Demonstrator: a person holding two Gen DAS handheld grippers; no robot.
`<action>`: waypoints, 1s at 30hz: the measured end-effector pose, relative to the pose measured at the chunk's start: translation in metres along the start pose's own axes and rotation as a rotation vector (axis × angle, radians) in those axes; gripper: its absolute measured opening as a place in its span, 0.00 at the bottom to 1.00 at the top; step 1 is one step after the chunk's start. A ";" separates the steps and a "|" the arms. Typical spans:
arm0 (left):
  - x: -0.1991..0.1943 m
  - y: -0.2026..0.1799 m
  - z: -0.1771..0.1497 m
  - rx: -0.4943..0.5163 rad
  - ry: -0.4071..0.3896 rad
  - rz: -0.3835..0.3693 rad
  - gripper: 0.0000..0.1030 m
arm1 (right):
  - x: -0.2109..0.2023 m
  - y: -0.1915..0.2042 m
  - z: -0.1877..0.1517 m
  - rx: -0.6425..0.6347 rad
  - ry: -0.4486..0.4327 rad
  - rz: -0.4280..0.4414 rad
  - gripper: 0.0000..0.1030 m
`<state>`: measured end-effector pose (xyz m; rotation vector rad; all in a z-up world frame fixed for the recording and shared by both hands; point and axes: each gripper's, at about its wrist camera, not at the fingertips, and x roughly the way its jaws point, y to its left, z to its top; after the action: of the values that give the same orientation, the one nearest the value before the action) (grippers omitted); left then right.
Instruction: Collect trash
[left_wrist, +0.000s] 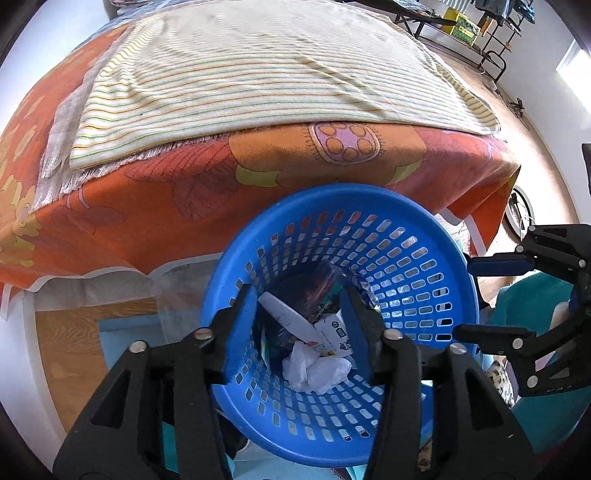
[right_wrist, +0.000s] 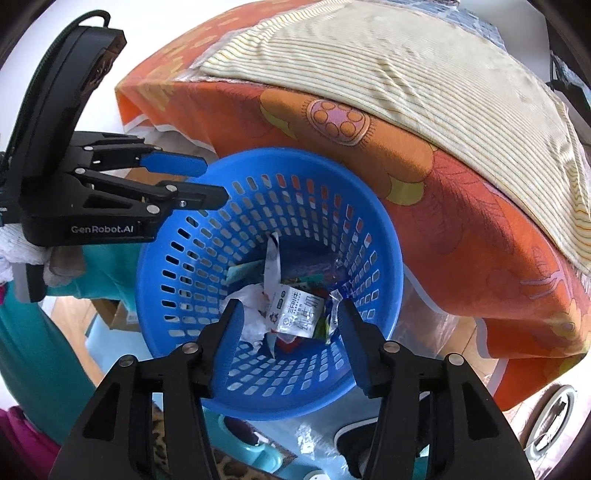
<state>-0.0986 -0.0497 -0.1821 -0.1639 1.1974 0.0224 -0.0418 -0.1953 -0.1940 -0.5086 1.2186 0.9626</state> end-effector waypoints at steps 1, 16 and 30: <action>-0.001 -0.001 0.001 -0.001 -0.003 -0.001 0.54 | 0.000 0.000 0.000 0.000 0.003 -0.007 0.50; -0.032 0.005 0.029 -0.044 -0.102 0.026 0.55 | -0.030 -0.014 0.016 0.049 -0.092 -0.090 0.51; -0.077 -0.005 0.074 -0.042 -0.246 0.014 0.60 | -0.082 -0.041 0.047 0.138 -0.253 -0.154 0.51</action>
<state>-0.0582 -0.0387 -0.0839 -0.1836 0.9527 0.0778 0.0149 -0.2084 -0.1095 -0.3540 0.9950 0.7796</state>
